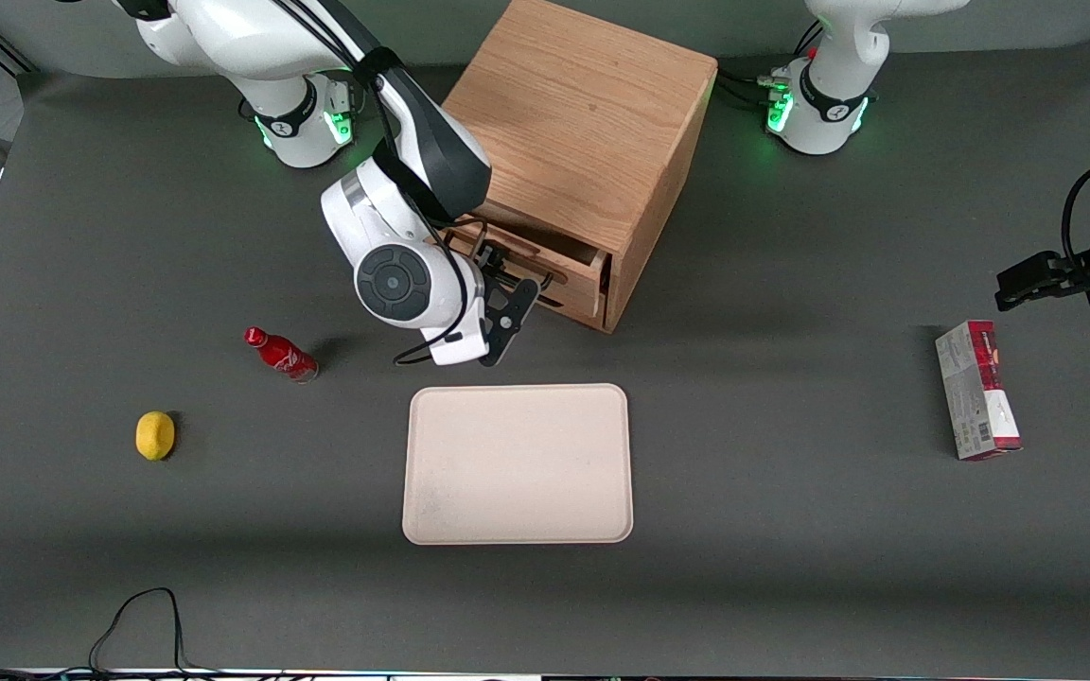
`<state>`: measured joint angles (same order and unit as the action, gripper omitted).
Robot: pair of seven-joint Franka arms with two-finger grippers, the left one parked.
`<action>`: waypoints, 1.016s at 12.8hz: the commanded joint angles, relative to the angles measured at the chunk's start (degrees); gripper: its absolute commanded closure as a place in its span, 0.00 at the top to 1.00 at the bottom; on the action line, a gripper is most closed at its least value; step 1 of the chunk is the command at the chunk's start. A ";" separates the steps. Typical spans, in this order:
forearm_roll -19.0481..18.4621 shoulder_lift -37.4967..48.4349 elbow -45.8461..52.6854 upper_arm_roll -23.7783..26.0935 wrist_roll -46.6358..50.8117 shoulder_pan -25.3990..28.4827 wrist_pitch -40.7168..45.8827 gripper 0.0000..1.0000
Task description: Open upper drawer
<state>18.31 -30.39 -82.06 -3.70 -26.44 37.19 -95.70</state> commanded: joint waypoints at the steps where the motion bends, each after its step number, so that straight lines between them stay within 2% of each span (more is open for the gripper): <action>1: 1.20 -1.51 2.69 -0.25 -1.33 -0.63 0.60 1.00; 6: 1.29 -1.25 2.69 -0.34 -2.64 -1.32 1.21 1.00; 10: 5.06 -0.99 2.69 -0.34 -3.18 -3.26 1.39 1.00; 13: 4.98 -0.72 2.69 -0.34 -3.26 -3.96 1.39 1.00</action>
<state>21.87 -30.65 -80.91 -3.81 -28.30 33.41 -95.49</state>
